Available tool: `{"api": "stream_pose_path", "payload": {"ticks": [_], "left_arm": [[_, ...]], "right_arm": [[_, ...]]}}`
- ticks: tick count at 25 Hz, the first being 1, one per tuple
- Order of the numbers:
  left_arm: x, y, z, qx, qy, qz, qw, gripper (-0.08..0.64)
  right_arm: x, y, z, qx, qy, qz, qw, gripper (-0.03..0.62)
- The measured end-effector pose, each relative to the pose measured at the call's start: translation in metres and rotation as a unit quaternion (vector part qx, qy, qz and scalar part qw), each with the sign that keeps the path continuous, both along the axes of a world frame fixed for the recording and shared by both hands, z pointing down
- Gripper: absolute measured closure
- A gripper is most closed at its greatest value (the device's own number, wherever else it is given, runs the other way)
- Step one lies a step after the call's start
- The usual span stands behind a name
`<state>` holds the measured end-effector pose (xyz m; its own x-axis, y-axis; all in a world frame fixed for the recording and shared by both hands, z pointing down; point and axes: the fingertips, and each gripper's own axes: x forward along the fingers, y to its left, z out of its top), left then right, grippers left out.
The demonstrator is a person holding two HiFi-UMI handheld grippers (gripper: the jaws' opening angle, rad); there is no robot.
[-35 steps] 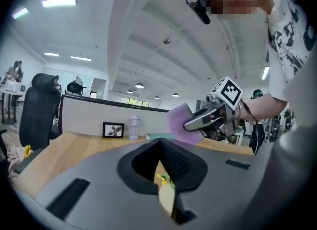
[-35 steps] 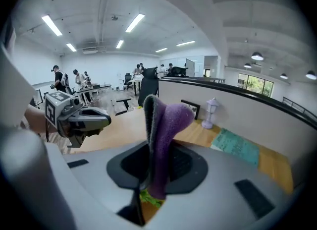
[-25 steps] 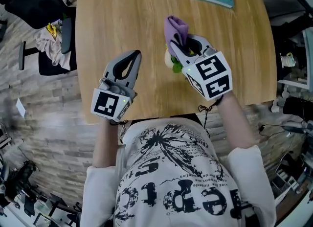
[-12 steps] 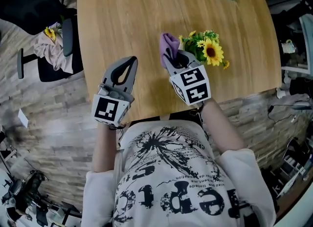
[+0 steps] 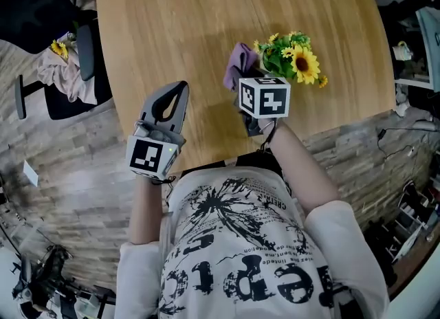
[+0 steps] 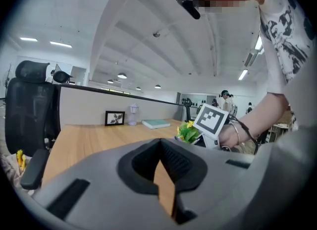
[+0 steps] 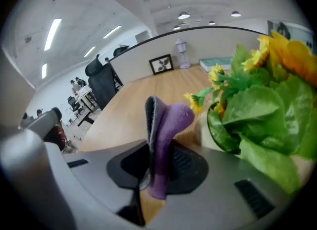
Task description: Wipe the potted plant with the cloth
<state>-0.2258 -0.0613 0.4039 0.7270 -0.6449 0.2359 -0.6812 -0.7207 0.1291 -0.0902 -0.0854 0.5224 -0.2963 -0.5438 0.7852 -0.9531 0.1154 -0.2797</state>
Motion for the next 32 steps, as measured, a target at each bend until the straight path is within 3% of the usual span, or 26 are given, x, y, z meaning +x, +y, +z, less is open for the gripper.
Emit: {"api": "stream_pose_path", "payload": {"ticks": [4, 19, 27, 32], "left_arm": [[0.001, -0.002, 0.002, -0.003, 0.007, 0.002, 1.0000, 0.557], [0.010, 0.002, 0.014, -0.011, 0.008, 0.022, 0.9997, 0.557], [0.038, 0.008, 0.018, -0.004, 0.015, 0.057, 0.9982, 0.557], [0.065, 0.016, 0.020, -0.007, 0.013, 0.086, 0.9962, 0.557]], "right_arm": [[0.007, -0.002, 0.005, -0.017, -0.026, 0.050, 0.998, 0.517], [0.036, 0.033, 0.009, -0.042, -0.029, 0.082, 0.995, 0.514], [0.047, 0.056, 0.017, -0.048, -0.011, 0.061, 0.997, 0.512], [0.053, 0.074, 0.018, -0.059, -0.002, 0.011, 0.998, 0.511]]}}
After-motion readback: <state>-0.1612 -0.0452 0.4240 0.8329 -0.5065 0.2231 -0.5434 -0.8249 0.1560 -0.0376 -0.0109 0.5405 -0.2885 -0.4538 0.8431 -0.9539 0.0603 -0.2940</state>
